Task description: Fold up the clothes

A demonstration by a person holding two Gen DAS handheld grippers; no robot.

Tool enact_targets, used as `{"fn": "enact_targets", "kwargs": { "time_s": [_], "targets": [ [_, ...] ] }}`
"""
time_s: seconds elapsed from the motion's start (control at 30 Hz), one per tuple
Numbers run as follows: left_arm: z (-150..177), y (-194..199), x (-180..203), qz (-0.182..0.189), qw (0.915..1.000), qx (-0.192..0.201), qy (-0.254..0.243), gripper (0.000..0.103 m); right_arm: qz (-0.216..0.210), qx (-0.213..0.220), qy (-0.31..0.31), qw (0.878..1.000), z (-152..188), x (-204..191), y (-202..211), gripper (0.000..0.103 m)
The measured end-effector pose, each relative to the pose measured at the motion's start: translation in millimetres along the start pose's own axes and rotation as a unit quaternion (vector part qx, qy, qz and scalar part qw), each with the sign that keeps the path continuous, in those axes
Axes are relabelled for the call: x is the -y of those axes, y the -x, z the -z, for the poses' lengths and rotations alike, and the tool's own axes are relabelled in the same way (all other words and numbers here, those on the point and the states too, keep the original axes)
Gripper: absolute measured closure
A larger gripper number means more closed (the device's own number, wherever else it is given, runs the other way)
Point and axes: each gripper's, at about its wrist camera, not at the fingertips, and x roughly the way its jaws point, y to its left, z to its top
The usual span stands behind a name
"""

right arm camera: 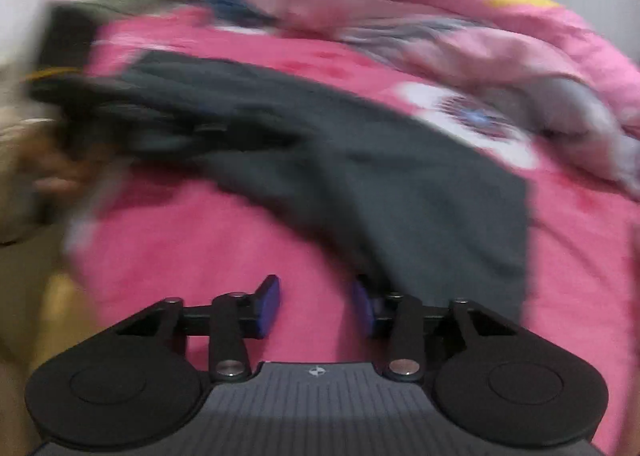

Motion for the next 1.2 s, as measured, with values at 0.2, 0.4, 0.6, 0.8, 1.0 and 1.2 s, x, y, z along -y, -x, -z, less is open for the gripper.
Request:
{"fn": "enact_targets", "kwargs": {
  "time_s": [0.2,0.4,0.6,0.8,1.0,1.2],
  "targets": [
    [2,0,3,-0.004,0.9999,0.005,-0.014,0.067,0.084,0.153,-0.093,0.980,-21,40,52,0.069],
    [3,2,2,-0.005,0.9999,0.007,-0.010,0.067,-0.010,0.078,-0.086,0.993,12,25,50,0.068],
    [4,2,1,-0.007,0.9999,0.011,-0.008,0.067,-0.052,-0.063,0.010,0.997,38,-18,11,0.068],
    [7,4,5,-0.002,0.9994,0.017,-0.031,0.067,0.118,0.008,-0.067,0.991,16,58,-6,0.067],
    [6,6,11,-0.001,0.9987,0.019,-0.047,0.067,0.084,0.094,-0.146,0.981,24,89,-1,0.061],
    [1,2,17,0.001,0.9982,0.018,-0.058,0.067,0.077,0.078,-0.101,0.989,45,80,0,0.059]
  ]
}}
